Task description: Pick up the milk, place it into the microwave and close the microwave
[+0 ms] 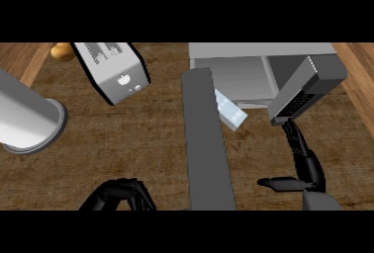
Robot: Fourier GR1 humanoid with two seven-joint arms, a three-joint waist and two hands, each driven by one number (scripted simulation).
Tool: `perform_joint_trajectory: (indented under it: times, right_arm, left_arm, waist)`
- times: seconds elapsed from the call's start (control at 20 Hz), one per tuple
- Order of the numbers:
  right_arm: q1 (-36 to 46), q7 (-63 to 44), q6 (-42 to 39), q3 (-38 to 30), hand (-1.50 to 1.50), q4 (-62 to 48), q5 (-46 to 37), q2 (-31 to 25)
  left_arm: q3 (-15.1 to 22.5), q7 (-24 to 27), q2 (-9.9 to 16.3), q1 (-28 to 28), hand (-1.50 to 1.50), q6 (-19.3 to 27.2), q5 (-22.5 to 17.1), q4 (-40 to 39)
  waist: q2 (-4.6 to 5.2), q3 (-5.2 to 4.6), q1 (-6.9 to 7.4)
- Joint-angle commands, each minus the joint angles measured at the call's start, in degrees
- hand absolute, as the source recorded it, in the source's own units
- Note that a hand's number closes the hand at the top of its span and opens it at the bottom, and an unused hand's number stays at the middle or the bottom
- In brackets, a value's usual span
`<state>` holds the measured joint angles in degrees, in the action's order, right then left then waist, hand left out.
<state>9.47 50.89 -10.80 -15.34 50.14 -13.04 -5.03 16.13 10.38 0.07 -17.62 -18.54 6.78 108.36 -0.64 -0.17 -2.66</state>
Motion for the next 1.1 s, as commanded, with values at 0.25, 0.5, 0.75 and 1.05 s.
perform_joint_trajectory:
  times: [0.25,0.5,0.75,1.05]
  right_arm:
    - [-17.4,-5.1,-1.5,0.2,-1.50,22.9,3.1,-0.7]
    - [-22.5,-7.6,-5.6,-1.6,-1.50,30.2,6.0,-3.8]
    - [-23.7,-7.9,-9.4,-3.1,-1.50,34.2,10.6,-4.6]
    - [-25.2,-8.2,-13.4,-4.0,-1.50,38.6,14.3,-7.2]
  left_arm:
    - [4.2,-5.3,-0.1,19.4,1.50,1.7,3.5,-16.3]
    - [10.0,-4.6,-0.1,26.4,1.50,3.0,8.1,-29.5]
    - [17.6,3.2,-0.1,34.8,1.50,8.4,0.7,-45.2]
    - [31.7,6.0,-0.1,42.7,1.50,20.3,-9.8,-53.5]
  waist:
    - [0.59,0.08,0.60]
    - [0.68,0.02,-0.21]
    - [0.96,0.05,0.11]
    - [1.31,-0.02,-2.12]
